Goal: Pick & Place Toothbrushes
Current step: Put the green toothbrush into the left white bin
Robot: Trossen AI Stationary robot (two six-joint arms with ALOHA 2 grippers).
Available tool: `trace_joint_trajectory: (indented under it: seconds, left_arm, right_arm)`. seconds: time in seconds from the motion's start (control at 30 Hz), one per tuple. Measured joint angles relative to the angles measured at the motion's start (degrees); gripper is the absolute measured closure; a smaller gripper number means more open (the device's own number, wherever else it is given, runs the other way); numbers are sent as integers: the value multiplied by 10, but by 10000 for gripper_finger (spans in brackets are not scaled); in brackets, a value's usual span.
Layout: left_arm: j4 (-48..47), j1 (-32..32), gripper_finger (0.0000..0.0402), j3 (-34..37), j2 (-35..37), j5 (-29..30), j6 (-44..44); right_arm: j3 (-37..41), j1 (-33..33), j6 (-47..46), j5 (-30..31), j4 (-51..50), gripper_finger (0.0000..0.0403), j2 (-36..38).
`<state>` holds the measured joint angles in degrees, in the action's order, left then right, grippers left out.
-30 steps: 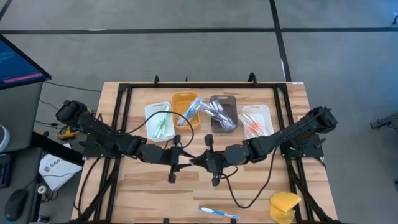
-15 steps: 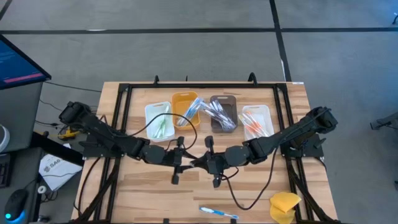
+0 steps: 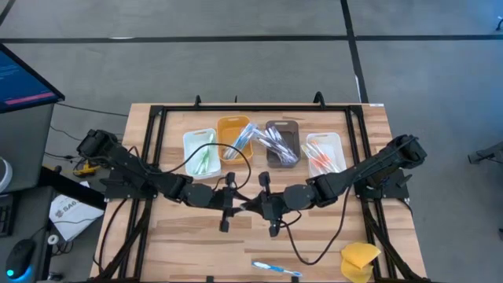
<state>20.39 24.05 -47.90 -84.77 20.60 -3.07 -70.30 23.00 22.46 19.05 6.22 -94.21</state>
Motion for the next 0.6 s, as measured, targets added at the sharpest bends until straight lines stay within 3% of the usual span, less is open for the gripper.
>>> trace_joint_trajectory:
  seconds: [0.17, 0.3, 0.6]
  left_arm:
    - [-7, 0, 377, 0, 0, 2, -6]
    - [-6, 2, 381, 0, 0, -1, -3]
    - [-15, 3, 383, 0, 0, -5, 13]
  right_arm:
    - [0, 0, -6, 0, -2, 401, 0]
    - [0, -1, -29, -13, -1, 388, 0]
    - [0, 11, -48, -8, -19, 247, 0]
